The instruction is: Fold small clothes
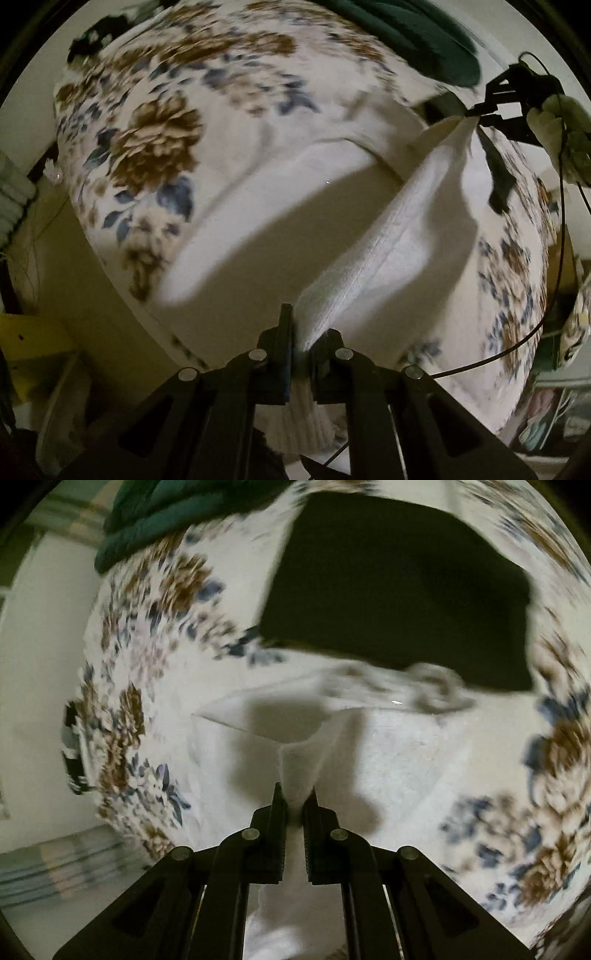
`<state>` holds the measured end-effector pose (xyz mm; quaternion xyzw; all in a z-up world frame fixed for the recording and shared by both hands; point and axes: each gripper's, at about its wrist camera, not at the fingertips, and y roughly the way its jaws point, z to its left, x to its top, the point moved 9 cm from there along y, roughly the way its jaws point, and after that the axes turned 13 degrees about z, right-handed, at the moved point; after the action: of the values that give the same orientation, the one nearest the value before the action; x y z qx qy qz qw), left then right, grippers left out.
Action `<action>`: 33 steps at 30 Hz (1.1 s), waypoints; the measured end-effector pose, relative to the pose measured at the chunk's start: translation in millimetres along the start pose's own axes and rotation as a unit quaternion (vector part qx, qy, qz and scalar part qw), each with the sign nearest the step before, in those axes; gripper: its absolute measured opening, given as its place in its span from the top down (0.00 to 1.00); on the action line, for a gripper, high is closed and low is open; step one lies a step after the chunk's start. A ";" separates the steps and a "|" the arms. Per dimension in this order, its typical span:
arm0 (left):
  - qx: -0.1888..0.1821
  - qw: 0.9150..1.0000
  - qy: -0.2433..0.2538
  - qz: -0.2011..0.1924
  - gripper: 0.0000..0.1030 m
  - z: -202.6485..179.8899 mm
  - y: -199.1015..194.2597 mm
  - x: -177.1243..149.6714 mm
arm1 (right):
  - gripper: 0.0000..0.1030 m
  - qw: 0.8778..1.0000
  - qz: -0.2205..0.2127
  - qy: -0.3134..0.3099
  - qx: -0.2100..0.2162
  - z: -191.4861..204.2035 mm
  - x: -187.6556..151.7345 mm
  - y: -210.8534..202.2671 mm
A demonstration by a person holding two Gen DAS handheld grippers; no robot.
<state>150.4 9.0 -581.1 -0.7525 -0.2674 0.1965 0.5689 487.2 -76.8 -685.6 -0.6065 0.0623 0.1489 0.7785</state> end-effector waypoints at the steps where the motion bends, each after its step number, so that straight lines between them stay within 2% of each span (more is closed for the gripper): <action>1: 0.002 1.000 -0.004 0.002 0.95 12.4 4.8 6.6 | 0.93 1.000 0.000 -0.006 -0.016 15.4 6.1 12.1; 5: -0.009 1.000 -0.020 0.023 0.95 52.9 27.0 24.1 | 0.93 0.997 0.008 -0.023 -0.075 69.3 28.3 61.3; 10: -0.018 0.999 -0.013 0.042 0.95 75.5 49.9 33.0 | 0.93 0.993 0.016 -0.017 -0.118 87.0 39.7 101.3; 16: -0.039 0.998 -0.024 0.051 0.95 91.9 49.1 33.5 | 0.93 0.994 0.012 0.002 -0.109 100.9 45.1 112.3; 20: -0.039 0.997 -0.030 0.060 0.94 107.5 58.6 34.4 | 0.93 0.994 0.012 -0.007 -0.111 114.2 48.3 120.4; 24: -0.055 0.995 -0.015 0.087 0.86 111.9 76.3 37.7 | 0.91 0.990 0.035 -0.031 -0.134 118.2 45.5 139.6; 25: -0.056 0.994 -0.019 0.093 0.81 115.8 76.9 38.1 | 0.88 0.990 0.035 -0.035 -0.133 118.9 45.2 139.7; 27: -0.067 0.993 -0.033 0.095 0.76 126.2 71.6 37.9 | 0.75 0.993 0.040 -0.044 -0.102 119.0 35.1 135.9; 29: -0.082 0.992 -0.045 0.090 0.75 134.9 63.8 35.4 | 0.50 0.995 0.045 -0.051 -0.068 113.1 11.2 126.9; 31: -0.091 0.990 -0.057 0.091 0.68 145.4 57.1 30.6 | 0.45 0.996 0.042 -0.057 -0.053 101.6 -18.4 118.0; 33: -0.090 0.990 -0.054 0.092 0.62 150.9 54.6 26.3 | 0.43 0.996 0.042 -0.058 -0.049 81.1 -69.4 117.2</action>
<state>90.2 127.4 -674.9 -0.8104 -0.2439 0.2640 0.4627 378.6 16.2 -754.1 -0.6309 0.0348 0.2189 0.7435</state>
